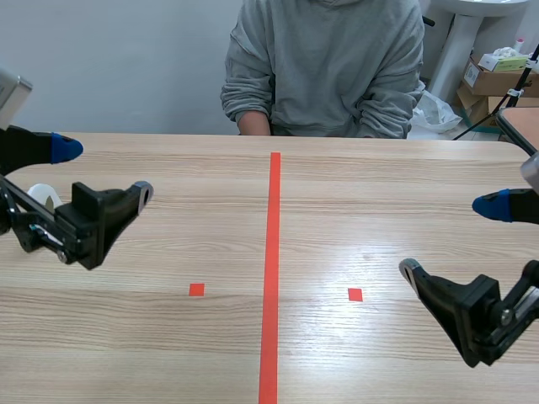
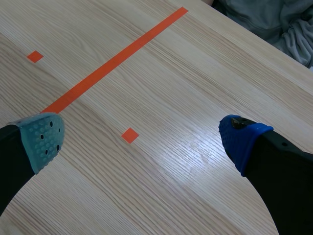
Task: Do the leaf sorting experiment
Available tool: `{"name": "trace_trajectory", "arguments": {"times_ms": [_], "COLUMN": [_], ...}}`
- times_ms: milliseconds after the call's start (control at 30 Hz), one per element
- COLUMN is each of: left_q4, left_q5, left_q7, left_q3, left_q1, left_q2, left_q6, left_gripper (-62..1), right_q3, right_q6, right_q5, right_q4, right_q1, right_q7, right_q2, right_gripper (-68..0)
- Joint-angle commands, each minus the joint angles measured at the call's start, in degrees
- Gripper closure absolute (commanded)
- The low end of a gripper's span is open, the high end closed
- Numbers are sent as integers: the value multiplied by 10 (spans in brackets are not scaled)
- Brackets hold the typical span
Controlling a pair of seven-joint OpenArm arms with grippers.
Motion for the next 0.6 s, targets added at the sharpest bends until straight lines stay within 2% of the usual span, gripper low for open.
{"name": "trace_trajectory", "arguments": {"times_ms": [0,367,467,567], "left_q4": [16,109,123,125], "left_q5": [-3,1,25,32], "left_q7": [-19,-46,-50,-61], "left_q3": [-2,-4,-3,-3], "left_q1": [18,151,173,197], "left_q2": [3,26,32,37], "left_q6": [5,20,26,35], "left_gripper": [-623,-623,-623,-623], "right_q3": [5,5,5,5], "right_q6": [-2,-1,-1,-1], "right_q5": [8,8,8,8], "right_q4": [2,2,2,2], "right_q1": [7,7,7,7], "right_q7": [8,8,8,8], "right_q2": [0,2,2,2], "right_gripper": [-679,-679,-679,-679]}}
